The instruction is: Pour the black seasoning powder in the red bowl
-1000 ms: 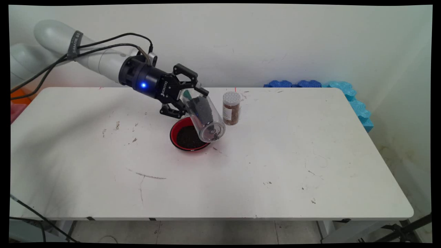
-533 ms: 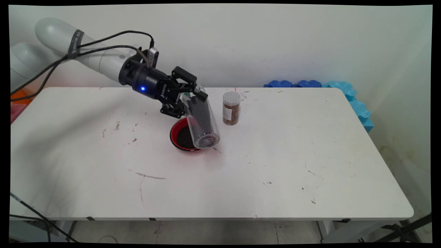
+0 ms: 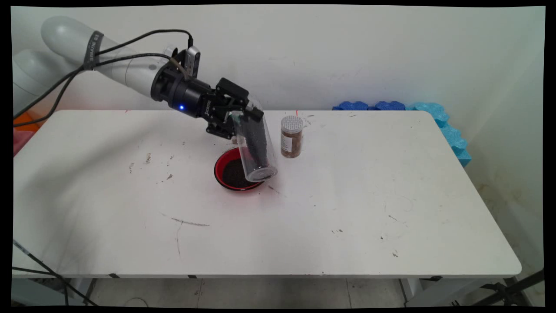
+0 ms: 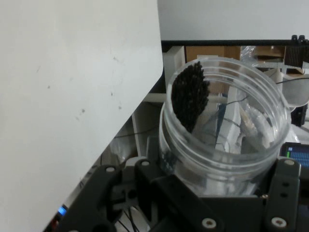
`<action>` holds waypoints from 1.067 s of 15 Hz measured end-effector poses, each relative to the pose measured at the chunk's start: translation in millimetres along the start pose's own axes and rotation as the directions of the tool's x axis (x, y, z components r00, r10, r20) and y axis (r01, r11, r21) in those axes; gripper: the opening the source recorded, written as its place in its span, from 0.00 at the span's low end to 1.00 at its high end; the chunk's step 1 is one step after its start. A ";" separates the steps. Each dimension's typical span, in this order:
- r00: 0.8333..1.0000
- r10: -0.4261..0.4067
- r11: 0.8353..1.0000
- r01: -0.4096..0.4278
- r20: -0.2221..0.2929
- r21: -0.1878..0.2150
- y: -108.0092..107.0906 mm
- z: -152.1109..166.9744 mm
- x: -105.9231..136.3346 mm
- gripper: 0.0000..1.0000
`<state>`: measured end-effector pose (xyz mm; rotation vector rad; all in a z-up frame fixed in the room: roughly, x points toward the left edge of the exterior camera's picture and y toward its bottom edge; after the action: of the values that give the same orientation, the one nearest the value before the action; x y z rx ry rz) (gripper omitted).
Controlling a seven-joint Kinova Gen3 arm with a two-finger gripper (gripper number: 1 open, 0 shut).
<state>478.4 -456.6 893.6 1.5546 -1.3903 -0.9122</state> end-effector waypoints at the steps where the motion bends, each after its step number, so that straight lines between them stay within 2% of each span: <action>1: 1.000 0.030 1.000 -0.030 -0.005 -0.001 2.5 -0.7 0.2 0.00; 5: 0.988 0.149 0.989 -0.149 -0.027 0.006 12.2 -5.0 -0.4 0.00; 8: 0.969 0.247 0.969 -0.246 -0.031 0.017 19.4 -8.4 -2.7 0.00; 12: 0.923 0.383 0.923 -0.382 -0.025 0.038 29.1 -10.7 -6.1 0.00; 15: 0.874 0.485 0.874 -0.483 -0.023 0.060 36.0 -11.7 -7.1 0.00; 16: 0.854 0.521 0.852 -0.518 -0.021 0.072 38.1 -11.9 -7.4 0.00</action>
<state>473.9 -449.2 933.2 1.1338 -1.7080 -0.5024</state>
